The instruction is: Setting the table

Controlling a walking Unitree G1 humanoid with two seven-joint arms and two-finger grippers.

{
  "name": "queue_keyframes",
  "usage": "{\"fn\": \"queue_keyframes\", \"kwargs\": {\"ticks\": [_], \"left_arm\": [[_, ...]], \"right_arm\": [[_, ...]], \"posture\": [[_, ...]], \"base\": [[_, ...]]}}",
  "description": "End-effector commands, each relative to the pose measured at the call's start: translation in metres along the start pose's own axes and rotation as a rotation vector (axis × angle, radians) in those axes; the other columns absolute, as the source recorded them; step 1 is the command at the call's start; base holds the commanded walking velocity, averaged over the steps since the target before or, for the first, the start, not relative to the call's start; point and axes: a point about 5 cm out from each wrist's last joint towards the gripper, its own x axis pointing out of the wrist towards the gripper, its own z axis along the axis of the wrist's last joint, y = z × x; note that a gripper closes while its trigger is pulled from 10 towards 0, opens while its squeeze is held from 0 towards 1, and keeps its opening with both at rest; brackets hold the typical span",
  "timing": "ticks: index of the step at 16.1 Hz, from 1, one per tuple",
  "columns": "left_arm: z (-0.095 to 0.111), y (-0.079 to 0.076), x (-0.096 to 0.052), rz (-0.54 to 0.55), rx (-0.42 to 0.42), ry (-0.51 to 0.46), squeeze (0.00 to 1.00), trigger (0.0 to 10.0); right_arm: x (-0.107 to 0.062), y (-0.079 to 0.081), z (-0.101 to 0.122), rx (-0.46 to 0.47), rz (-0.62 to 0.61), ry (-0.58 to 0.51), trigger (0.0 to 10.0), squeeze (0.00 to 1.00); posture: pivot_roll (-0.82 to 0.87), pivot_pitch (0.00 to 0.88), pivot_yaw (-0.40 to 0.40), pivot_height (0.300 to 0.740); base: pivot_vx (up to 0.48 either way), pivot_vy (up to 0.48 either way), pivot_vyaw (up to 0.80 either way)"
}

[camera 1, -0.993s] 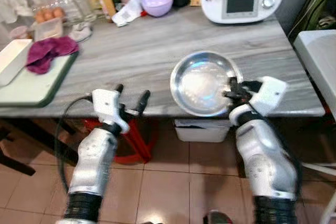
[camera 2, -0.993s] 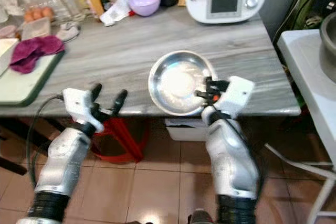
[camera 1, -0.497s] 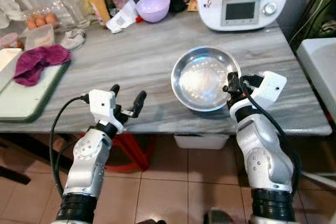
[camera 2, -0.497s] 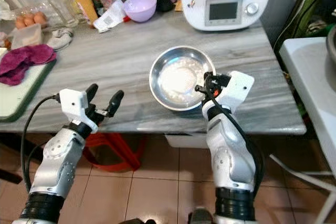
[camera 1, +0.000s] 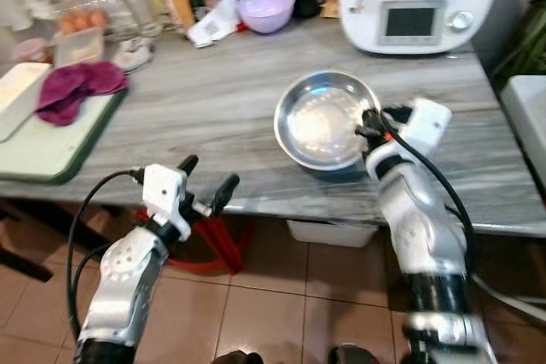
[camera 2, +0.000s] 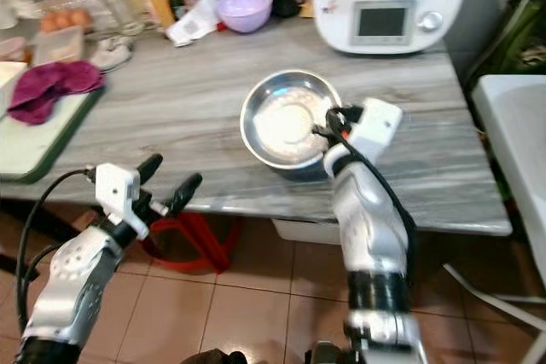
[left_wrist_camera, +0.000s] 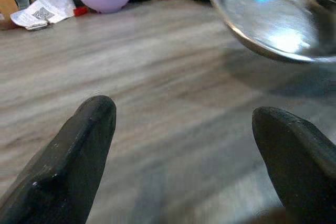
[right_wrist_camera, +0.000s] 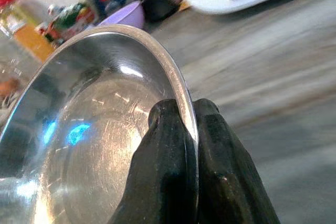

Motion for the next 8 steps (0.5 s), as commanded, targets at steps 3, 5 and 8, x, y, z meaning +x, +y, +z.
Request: {"fn": "queue_keyframes", "kwargs": {"ticks": [3, 5, 8], "left_arm": [[0.003, -0.003, -0.006, -0.030, 0.022, 0.003, 0.00, 10.0], [0.004, -0.005, -0.007, -0.043, 0.019, -0.002, 0.00, 10.0], [0.006, -0.006, -0.008, -0.054, 0.023, -0.004, 0.00, 10.0]], "right_arm": [[0.015, 0.012, -0.004, -0.008, 0.039, 0.052, 10.0, 0.00], [0.021, 0.014, -0.009, 0.000, 0.035, 0.104, 10.0, 0.00], [0.032, 0.021, -0.018, 0.034, 0.046, 0.187, 10.0, 0.00]], "posture": [[-0.08, 0.187, 0.125, 0.740], [-0.08, 0.188, 0.125, 0.740], [-0.07, 0.189, 0.128, 0.740]], "base": [[0.000, 0.000, 0.00], [0.000, 0.000, 0.00], [0.000, 0.000, 0.00]]}}
